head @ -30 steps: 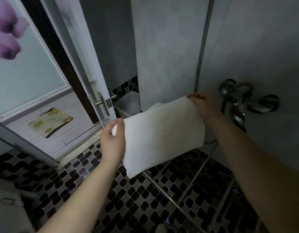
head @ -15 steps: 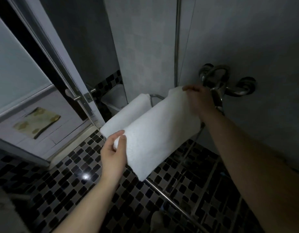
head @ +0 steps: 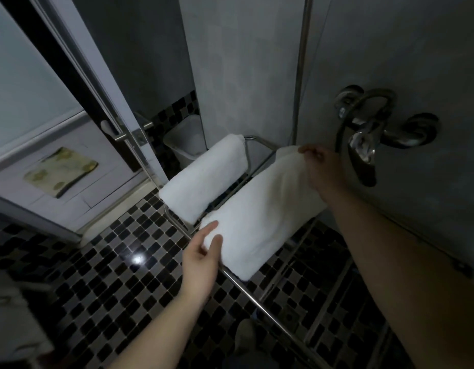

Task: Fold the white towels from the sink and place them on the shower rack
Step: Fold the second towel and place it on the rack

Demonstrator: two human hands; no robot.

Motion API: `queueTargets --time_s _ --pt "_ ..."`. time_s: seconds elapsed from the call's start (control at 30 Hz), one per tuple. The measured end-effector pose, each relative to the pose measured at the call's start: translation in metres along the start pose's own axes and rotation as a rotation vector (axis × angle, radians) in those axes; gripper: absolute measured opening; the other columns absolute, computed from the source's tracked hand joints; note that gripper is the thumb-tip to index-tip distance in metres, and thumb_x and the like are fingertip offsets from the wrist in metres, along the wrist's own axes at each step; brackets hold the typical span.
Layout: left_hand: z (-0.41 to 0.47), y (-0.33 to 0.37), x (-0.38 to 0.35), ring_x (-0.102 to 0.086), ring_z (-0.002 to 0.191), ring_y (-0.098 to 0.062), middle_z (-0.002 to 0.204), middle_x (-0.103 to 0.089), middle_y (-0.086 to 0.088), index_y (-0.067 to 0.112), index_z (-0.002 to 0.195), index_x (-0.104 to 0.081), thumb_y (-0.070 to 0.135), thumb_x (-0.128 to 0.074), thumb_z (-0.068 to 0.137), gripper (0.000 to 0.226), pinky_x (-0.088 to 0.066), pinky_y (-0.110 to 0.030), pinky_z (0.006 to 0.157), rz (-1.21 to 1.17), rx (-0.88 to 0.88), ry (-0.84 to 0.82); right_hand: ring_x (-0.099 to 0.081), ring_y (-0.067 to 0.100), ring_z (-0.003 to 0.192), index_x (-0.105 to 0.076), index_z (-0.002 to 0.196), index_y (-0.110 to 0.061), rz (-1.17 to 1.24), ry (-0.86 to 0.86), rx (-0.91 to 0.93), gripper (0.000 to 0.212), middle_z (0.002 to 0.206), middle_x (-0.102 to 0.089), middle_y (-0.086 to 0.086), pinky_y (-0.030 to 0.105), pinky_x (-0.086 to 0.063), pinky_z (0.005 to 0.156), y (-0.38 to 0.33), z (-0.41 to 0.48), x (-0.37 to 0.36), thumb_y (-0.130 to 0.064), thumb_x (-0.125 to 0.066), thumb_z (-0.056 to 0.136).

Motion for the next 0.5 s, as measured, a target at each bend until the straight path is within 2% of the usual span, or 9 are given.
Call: queueTargets --time_s 0.03,0.13,0.2,0.23,0.27,0.33,0.4,0.43,0.5 --pt "0.000 0.001 0.005 -0.045 0.057 -0.014 0.067 -0.049 0.000 0.053 0.116 -0.067 0.025 -0.065 0.097 0.034 -0.050 -0.030 0.062 0.000 -0.035 0.027 -0.056 -0.021 0.074 -0.072 0.085 -0.034 0.020 0.006 0.011 0.025 0.087 -0.066 -0.027 0.005 -0.043 0.061 -0.001 0.001 -0.001 -0.018 -0.053 0.091" --pt "0.003 0.004 0.010 -0.056 0.071 -0.014 0.087 -0.063 0.010 0.052 0.123 -0.064 0.021 -0.064 0.098 0.040 -0.054 -0.030 0.070 -0.036 -0.056 0.045 -0.057 -0.019 0.078 -0.071 0.082 -0.043 0.008 -0.041 0.020 0.026 0.084 -0.066 -0.037 0.009 -0.045 0.064 -0.006 0.006 -0.013 -0.024 -0.055 0.088" --pt "0.005 -0.003 0.004 -0.068 0.077 -0.024 0.108 -0.068 -0.002 0.047 0.134 -0.058 0.019 -0.062 0.099 0.045 -0.056 -0.019 0.069 -0.014 0.028 0.006 -0.060 -0.010 0.079 -0.071 0.083 -0.040 -0.050 -0.086 -0.005 0.025 0.087 -0.066 -0.029 0.010 -0.044 0.059 0.003 0.015 -0.024 -0.023 -0.055 0.092" --pt "0.007 -0.010 0.002 -0.071 0.086 -0.026 0.115 -0.069 -0.007 0.043 0.140 -0.054 0.019 -0.062 0.099 0.048 -0.055 -0.014 0.069 0.021 0.089 -0.005 -0.060 -0.001 0.080 -0.071 0.085 -0.036 -0.094 -0.120 -0.036 0.024 0.091 -0.066 -0.021 0.013 -0.044 0.058 0.013 0.021 -0.034 -0.021 -0.055 0.095" --pt "0.007 -0.017 -0.001 -0.072 0.091 -0.020 0.115 -0.070 -0.009 0.039 0.144 -0.051 0.019 -0.062 0.099 0.050 -0.055 -0.011 0.070 0.062 0.147 -0.020 -0.059 0.007 0.084 -0.072 0.089 -0.032 -0.146 -0.155 -0.071 0.023 0.096 -0.066 -0.012 0.016 -0.042 0.059 0.026 0.025 -0.040 -0.019 -0.054 0.096" --pt "0.007 -0.032 -0.009 -0.069 0.100 -0.014 0.117 -0.068 -0.020 0.034 0.149 -0.045 0.018 -0.063 0.099 0.056 -0.060 -0.024 0.084 0.113 0.254 -0.056 -0.055 0.015 0.093 -0.073 0.101 -0.025 -0.243 -0.219 -0.137 0.022 0.107 -0.064 0.000 0.020 -0.038 0.068 0.055 0.029 -0.053 -0.016 -0.054 0.098" --pt "0.006 -0.040 -0.018 -0.064 0.110 -0.020 0.127 -0.062 -0.026 0.031 0.152 -0.040 0.016 -0.064 0.098 0.061 -0.053 -0.040 0.099 0.132 0.323 -0.093 -0.057 0.020 0.102 -0.073 0.107 -0.019 -0.287 -0.218 -0.196 0.022 0.116 -0.065 0.007 0.019 -0.035 0.079 0.079 0.028 -0.051 -0.013 -0.054 0.098" --pt "0.008 -0.043 -0.020 -0.066 0.108 -0.020 0.123 -0.067 -0.019 0.029 0.153 -0.039 0.014 -0.065 0.097 0.063 -0.052 -0.042 0.102 0.104 0.354 -0.092 -0.058 0.024 0.108 -0.073 0.107 -0.020 -0.299 -0.206 -0.226 0.021 0.121 -0.066 0.010 0.020 -0.035 0.081 0.088 0.029 -0.051 -0.013 -0.055 0.098" --pt "0.013 -0.048 -0.024 -0.072 0.102 -0.012 0.111 -0.072 0.006 0.025 0.154 -0.039 0.011 -0.065 0.096 0.065 -0.052 -0.043 0.104 0.020 0.391 -0.085 -0.058 0.029 0.117 -0.071 0.105 -0.026 -0.329 -0.177 -0.272 0.020 0.129 -0.064 0.010 0.024 -0.038 0.085 0.095 0.032 -0.046 -0.015 -0.056 0.097"
Point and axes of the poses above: each hand's wrist, its own z-axis towards the middle knuckle, its own x-axis out of the back of the hand, y = z × x, the point moved 8 cm from there along z, towards the middle knuckle
